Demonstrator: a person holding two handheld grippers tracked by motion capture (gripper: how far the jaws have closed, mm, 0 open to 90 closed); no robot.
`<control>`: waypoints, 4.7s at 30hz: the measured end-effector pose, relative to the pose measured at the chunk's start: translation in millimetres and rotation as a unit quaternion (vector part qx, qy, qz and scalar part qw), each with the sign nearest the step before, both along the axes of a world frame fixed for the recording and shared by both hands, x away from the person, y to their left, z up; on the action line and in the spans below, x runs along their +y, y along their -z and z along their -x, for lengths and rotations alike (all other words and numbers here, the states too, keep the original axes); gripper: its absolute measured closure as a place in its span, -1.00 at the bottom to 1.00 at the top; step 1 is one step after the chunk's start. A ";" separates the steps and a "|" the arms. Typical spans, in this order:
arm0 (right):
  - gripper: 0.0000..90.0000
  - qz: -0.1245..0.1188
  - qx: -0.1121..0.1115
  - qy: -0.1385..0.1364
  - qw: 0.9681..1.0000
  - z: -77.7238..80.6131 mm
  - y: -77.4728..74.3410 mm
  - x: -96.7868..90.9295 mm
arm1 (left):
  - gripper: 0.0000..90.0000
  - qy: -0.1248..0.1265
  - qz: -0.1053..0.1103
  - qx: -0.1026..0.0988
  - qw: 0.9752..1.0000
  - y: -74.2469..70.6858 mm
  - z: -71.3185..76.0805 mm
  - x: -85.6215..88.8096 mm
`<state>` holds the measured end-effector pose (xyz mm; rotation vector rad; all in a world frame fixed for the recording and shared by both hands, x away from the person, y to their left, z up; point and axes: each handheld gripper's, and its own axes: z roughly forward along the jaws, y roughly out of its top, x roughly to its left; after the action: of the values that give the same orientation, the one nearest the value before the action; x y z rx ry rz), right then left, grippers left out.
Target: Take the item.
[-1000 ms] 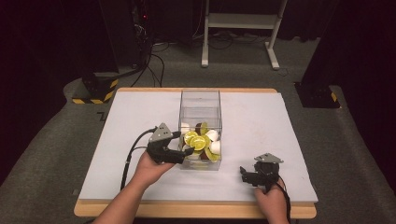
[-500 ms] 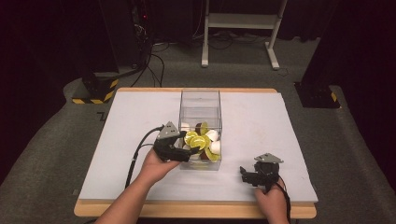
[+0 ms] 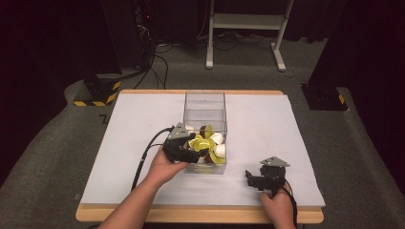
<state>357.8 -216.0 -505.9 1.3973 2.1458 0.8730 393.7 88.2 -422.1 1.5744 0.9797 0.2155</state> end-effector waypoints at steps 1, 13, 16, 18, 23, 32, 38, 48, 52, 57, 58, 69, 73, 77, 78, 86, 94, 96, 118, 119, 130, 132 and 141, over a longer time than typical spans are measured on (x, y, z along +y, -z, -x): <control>-0.81 0.000 0.000 0.000 1.000 0.0 0.0 0.0 | -0.53 0.002 -0.003 0.002 1.000 0.8 -0.7 -0.4; -0.81 0.000 0.000 0.000 1.000 0.1 0.0 0.1 | -0.50 -0.002 -0.034 0.008 0.999 8.1 -4.7 -8.1; -0.81 0.000 0.000 0.000 1.000 0.1 0.0 0.1 | -0.48 -0.003 -0.035 0.012 0.999 9.1 -4.4 -9.8; -0.81 0.000 0.000 0.000 1.000 0.1 0.0 0.1 | -0.47 -0.003 -0.047 0.013 0.999 11.1 -4.8 -10.8; -0.81 0.000 0.000 0.000 1.000 0.1 0.0 0.1 | -0.44 -0.001 -0.057 0.012 0.998 13.3 -5.3 -12.0; -0.80 0.001 -0.001 0.000 1.000 0.1 0.0 0.0 | -0.25 0.000 -0.075 -0.003 0.997 14.9 -2.5 -13.4; -0.80 0.001 -0.001 0.000 1.000 0.2 0.0 0.0 | -0.16 -0.003 -0.071 -0.008 0.997 14.6 -0.9 -12.7; -0.80 0.001 -0.001 0.000 1.000 0.1 0.0 0.0 | -0.16 -0.002 -0.041 -0.013 0.999 12.9 2.7 -6.4; -0.80 0.001 -0.001 0.000 1.000 0.2 0.0 0.1 | -0.16 -0.004 -0.028 -0.015 0.999 11.1 3.7 -4.6; -0.80 0.001 -0.001 0.000 1.000 0.2 0.0 0.1 | -0.16 -0.006 -0.011 -0.013 1.000 8.6 4.5 -2.3; -0.80 0.001 -0.001 0.000 1.000 0.2 0.0 0.1 | -0.16 -0.007 -0.011 -0.014 1.000 8.3 4.3 -1.6; -0.80 0.000 0.000 0.000 1.000 0.1 0.0 0.1 | -0.16 -0.007 0.015 -0.018 1.000 3.3 8.1 0.5; -0.80 0.001 -0.001 0.000 1.000 0.2 0.0 0.1 | -0.16 -0.008 0.027 -0.019 0.999 0.9 10.4 -0.3; -0.80 0.000 0.000 0.000 1.000 0.1 0.0 0.1 | -0.16 -0.006 0.027 -0.021 0.999 0.0 11.6 -0.5; -0.80 0.000 0.000 0.000 1.000 0.0 0.0 0.0 | -0.16 -0.007 0.026 -0.022 0.999 -0.2 12.0 -0.6; -0.80 0.000 0.000 0.000 1.000 0.0 0.0 0.0 | -0.16 -0.008 0.032 -0.031 0.999 -5.1 16.1 1.7; -0.81 -0.001 0.000 0.000 1.000 -0.1 0.0 0.0 | -0.16 -0.021 0.042 -0.036 0.998 -12.6 21.6 12.3; -0.81 0.000 0.000 0.000 1.000 0.0 0.0 0.0 | -0.16 -0.026 0.050 -0.035 0.998 -14.8 23.3 15.9; -0.81 -0.002 0.002 0.000 1.000 -0.4 0.0 -0.3 | -0.16 -0.064 0.041 -0.040 0.996 -20.3 36.6 48.4; -0.81 -0.002 0.002 0.000 1.000 -0.5 0.0 -0.4 | -0.16 -0.067 0.040 -0.040 0.996 -20.0 37.3 51.3; -0.81 -0.003 0.003 0.000 1.000 -0.5 -0.2 -0.4 | -0.16 -0.098 0.032 -0.043 0.994 -13.6 44.5 82.9; -0.81 -0.002 0.002 0.000 1.000 -0.6 -0.2 -0.4 | -0.16 -0.101 0.030 -0.041 0.994 -11.9 45.1 87.6; -0.81 -0.003 0.004 0.000 1.000 -0.7 -0.3 -0.4 | -0.16 -0.121 0.024 -0.034 0.992 -2.9 45.6 105.9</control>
<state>358.5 -216.4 -505.6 1.4056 2.1513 0.8757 348.1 194.0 -419.2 1.3932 1.1140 0.4083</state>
